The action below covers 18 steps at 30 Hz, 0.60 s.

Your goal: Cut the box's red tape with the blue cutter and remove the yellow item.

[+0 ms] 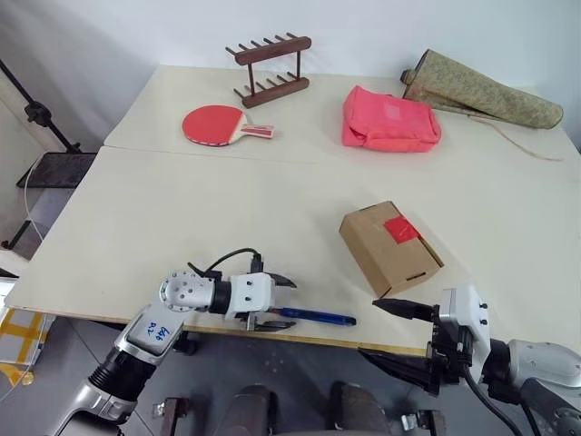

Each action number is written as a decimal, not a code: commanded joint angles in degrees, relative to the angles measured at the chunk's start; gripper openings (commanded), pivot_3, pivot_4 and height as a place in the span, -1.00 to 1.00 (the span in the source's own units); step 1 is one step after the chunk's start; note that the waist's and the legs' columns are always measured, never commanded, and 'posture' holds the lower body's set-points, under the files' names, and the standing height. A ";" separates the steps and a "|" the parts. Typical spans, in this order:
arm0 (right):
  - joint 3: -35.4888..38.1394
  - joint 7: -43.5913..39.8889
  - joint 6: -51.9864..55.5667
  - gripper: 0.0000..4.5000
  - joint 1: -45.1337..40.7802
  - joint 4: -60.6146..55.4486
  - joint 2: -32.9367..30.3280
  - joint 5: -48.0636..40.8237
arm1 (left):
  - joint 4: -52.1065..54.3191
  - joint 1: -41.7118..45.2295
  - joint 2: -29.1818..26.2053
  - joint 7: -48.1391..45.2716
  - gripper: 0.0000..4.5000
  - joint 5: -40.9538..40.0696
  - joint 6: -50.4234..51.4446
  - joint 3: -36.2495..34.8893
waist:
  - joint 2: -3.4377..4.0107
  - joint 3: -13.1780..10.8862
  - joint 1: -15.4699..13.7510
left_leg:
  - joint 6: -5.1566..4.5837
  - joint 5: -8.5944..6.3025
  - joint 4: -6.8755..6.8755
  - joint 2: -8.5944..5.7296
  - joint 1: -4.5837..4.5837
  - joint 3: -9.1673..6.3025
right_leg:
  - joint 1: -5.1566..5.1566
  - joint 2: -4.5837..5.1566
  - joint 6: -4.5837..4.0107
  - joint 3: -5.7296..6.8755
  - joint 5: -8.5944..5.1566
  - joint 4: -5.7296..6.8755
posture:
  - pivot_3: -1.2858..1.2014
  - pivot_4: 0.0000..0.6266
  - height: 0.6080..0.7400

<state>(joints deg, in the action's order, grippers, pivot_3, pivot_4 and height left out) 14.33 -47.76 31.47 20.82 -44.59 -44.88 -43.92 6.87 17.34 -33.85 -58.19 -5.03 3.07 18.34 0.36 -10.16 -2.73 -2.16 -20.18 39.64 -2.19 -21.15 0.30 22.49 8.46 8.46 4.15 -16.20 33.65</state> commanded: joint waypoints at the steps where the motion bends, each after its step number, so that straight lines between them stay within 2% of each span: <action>1: 0.44 -0.06 -0.10 1.00 -0.21 -1.08 -0.40 -0.44 | 1.12 -1.18 -0.82 -2.79 0.71 -1.22 4.06 1.40 | 0.00 0.00 0.00 | 0.00 0.00 0.00 0.00 -0.01 0.00 | 0.00 0.00 0.00 0.04 0.00 0.00 | 0.03 -0.52 1.00; 6: 0.09 0.03 -0.34 1.00 -0.52 -0.79 -0.15 -0.20 | 0.64 -0.10 -0.75 -4.42 0.71 -0.63 8.48 3.74 | 0.00 0.00 -0.04 | 0.00 0.00 0.00 0.00 -0.01 0.00 | -0.01 0.00 0.00 0.08 0.00 0.00 | 0.03 -0.52 1.00; 7: 0.03 0.05 -0.37 1.00 -0.59 -0.78 -0.15 -0.15 | 0.39 0.11 -0.65 -4.70 0.63 -0.17 8.54 4.34 | 0.00 0.00 -0.08 | 0.00 0.00 0.00 0.00 -0.01 -0.01 | -0.02 0.00 0.00 0.08 0.00 0.00 | 0.03 -0.52 1.00; 9: -0.19 0.13 -0.47 1.00 -0.69 -0.79 -0.05 -0.01 | -0.18 0.35 -0.48 -4.29 0.45 1.04 8.49 4.99 | 0.01 0.01 -0.18 | -0.01 0.00 0.00 -0.01 0.00 -0.01 | -0.03 0.00 0.00 0.08 0.00 0.00 | 0.03 -0.52 1.00; 18: -0.46 -0.16 -0.83 1.00 -0.97 -0.81 0.03 0.74 | -2.41 0.02 -1.76 -2.89 -0.72 4.41 5.64 6.77 | 0.03 0.02 -0.48 | -0.10 0.03 0.03 -0.11 0.09 -0.02 | -0.16 0.12 0.00 0.01 0.00 -0.15 | 0.03 -0.52 1.00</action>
<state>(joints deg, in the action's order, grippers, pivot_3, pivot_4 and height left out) 13.94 -47.71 31.38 19.86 -44.57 -44.87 -43.04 8.09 18.83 -34.59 -62.23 -5.48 7.69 22.99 0.39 -10.14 -3.22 -2.27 -20.15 39.67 -2.29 -21.05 0.28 22.33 8.59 8.46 4.10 -16.20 33.51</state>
